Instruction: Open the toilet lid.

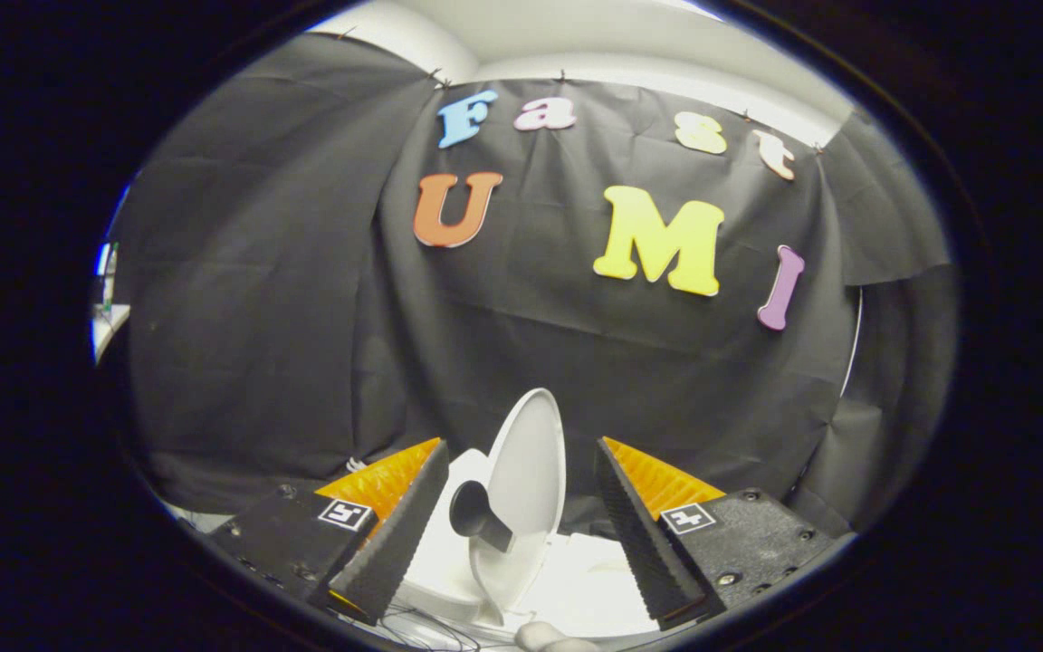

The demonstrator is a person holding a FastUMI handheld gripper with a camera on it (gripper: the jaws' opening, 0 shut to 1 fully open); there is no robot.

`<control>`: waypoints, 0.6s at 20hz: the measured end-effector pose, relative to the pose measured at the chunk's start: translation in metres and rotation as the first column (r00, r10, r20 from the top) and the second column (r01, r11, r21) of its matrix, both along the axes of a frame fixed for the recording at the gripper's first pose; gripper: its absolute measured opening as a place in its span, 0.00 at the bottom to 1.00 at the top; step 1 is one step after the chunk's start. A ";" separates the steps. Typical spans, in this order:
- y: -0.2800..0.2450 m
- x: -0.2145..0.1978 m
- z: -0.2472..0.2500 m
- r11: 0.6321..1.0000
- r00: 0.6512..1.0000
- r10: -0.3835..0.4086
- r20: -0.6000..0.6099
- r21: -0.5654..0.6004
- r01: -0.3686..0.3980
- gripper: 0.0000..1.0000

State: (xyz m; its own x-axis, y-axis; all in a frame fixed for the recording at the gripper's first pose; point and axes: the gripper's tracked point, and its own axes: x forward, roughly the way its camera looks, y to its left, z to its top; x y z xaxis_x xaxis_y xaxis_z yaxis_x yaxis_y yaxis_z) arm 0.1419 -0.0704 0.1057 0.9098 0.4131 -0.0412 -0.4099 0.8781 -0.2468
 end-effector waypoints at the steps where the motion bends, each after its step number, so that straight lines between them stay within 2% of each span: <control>1: -0.013 -0.005 0.008 0.999 1.000 0.012 0.011 0.035 -0.012 1.00; 3: -0.035 -0.017 0.015 0.994 0.998 0.051 0.031 0.093 -0.054 1.00; 5: -0.068 -0.024 0.019 0.990 0.997 0.050 0.055 0.130 -0.056 1.00; 8: -0.123 -0.034 0.015 0.986 0.996 0.005 0.084 0.167 -0.019 1.00; 12: -0.194 -0.044 -0.010 0.977 0.996 -0.071 0.054 0.207 0.058 1.00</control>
